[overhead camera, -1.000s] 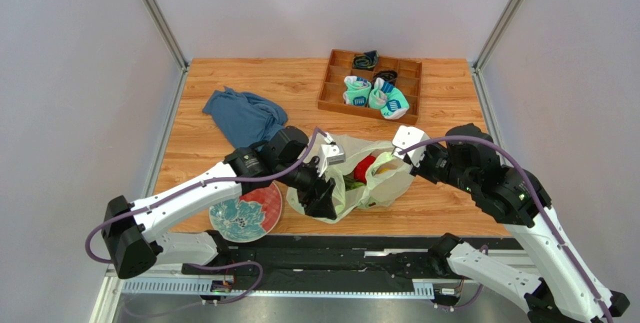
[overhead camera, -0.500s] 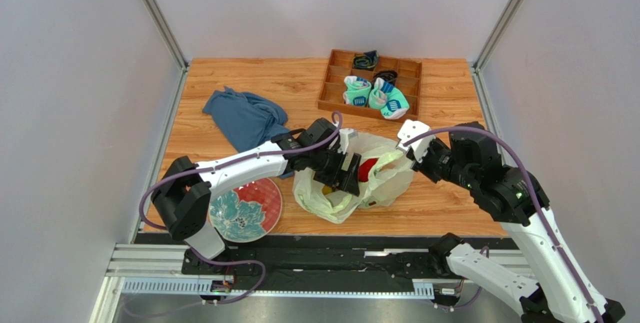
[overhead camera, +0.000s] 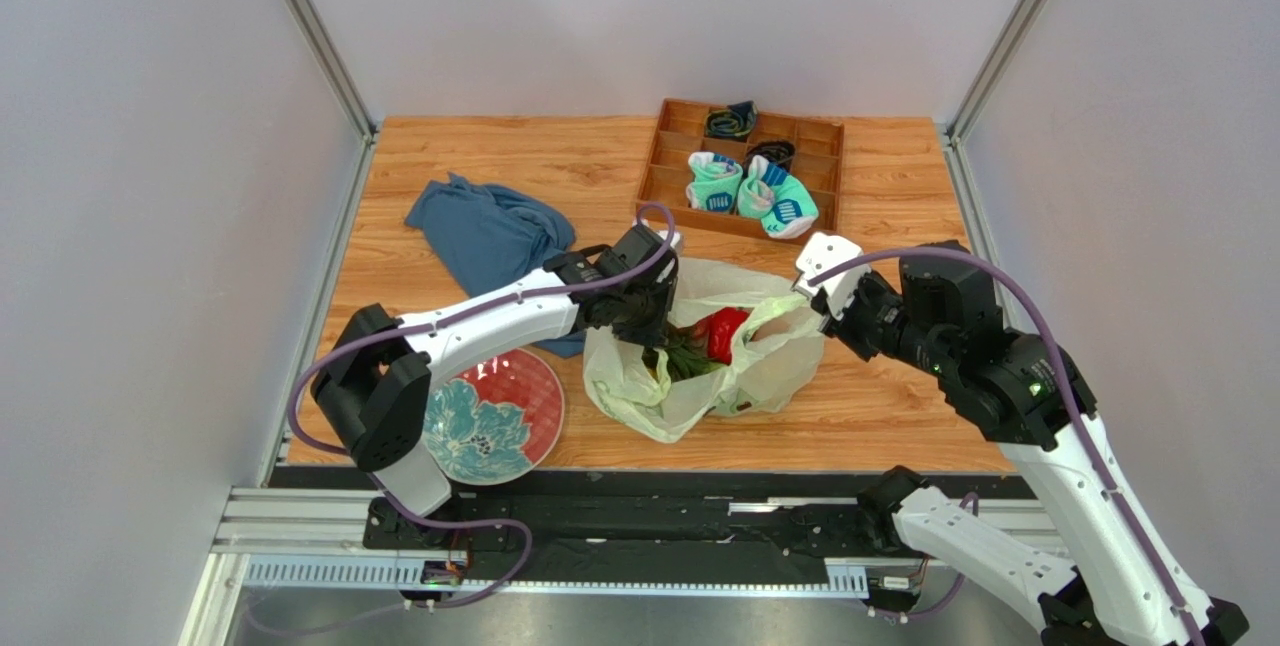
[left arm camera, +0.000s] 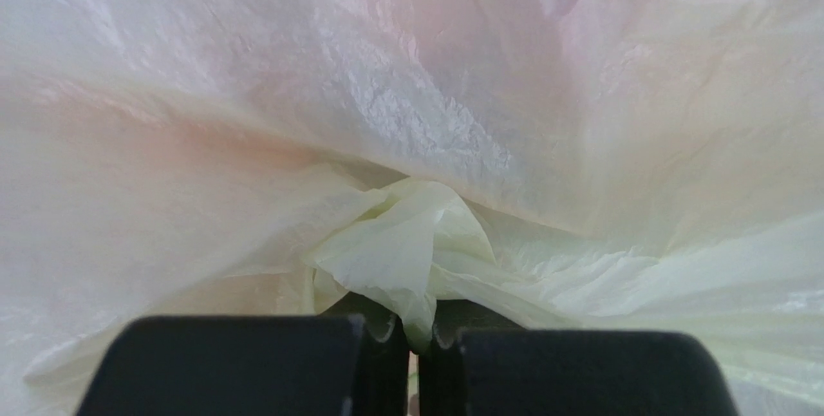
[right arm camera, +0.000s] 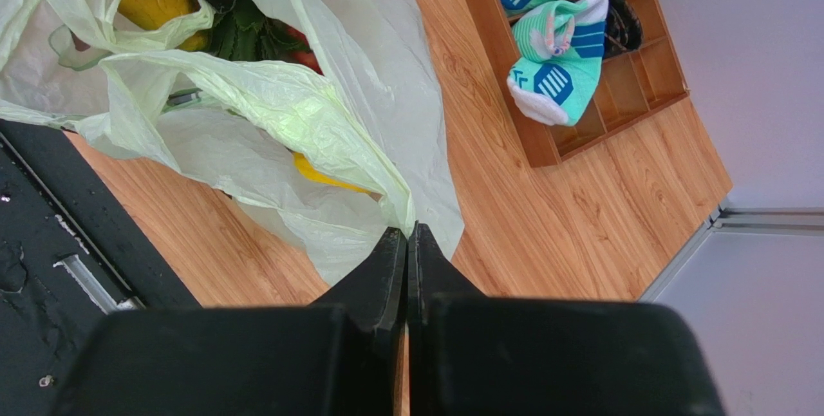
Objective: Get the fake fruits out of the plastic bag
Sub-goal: Adjust the plastic bag at the center of the board, then move the plate to the center of the board.
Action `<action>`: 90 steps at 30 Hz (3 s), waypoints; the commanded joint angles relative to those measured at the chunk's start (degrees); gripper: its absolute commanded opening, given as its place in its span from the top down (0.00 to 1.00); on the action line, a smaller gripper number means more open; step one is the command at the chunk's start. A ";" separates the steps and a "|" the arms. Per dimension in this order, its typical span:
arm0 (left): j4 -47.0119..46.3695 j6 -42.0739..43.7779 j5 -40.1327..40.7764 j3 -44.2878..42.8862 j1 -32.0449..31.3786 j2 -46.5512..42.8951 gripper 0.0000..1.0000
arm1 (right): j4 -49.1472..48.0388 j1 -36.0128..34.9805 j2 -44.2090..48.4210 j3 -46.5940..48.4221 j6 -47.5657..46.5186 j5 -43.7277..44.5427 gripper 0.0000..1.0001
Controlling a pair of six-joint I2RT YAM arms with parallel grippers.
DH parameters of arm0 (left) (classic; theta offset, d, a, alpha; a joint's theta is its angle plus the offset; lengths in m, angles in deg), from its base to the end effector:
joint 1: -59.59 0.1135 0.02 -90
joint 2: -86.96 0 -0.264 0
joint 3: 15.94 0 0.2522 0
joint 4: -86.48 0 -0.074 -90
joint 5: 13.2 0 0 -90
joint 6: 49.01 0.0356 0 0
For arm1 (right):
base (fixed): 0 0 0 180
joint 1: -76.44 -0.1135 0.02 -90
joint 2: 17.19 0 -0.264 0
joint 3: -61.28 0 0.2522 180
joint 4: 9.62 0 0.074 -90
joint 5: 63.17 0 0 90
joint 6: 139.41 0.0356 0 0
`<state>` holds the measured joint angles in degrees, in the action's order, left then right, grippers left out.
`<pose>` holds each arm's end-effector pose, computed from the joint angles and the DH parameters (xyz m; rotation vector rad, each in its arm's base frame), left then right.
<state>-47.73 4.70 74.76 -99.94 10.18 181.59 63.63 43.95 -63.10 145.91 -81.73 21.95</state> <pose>0.2266 -0.2664 0.2388 0.3199 2.6564 -0.5839 0.1023 0.0688 0.3988 -1.2050 1.8077 0.0942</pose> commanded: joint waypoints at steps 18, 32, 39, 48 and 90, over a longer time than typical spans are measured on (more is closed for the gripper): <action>-1.27 33.74 -29.77 -43.37 34.55 -4.12 1.00 | -36.62 6.82 -31.59 27.00 -8.81 8.75 1.00; 1.02 31.30 -32.59 -15.38 34.55 -17.72 1.00 | -28.73 2.00 -18.62 0.78 -7.77 0.57 0.95; -0.65 26.10 -34.34 -14.13 34.55 -16.76 0.66 | -18.63 -5.38 -14.29 10.84 2.60 0.15 0.20; 0.92 24.25 -33.20 -17.21 35.17 -13.95 0.39 | -14.83 -20.31 -20.71 16.26 1.49 -9.63 0.20; 32.13 28.12 -24.76 1.59 63.12 -43.56 0.13 | -55.25 -24.90 -73.61 6.47 74.07 -25.61 0.63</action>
<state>-15.47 33.70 51.68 -98.82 73.11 138.38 14.27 19.56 -134.38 149.91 -10.45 0.94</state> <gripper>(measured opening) 0.869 0.452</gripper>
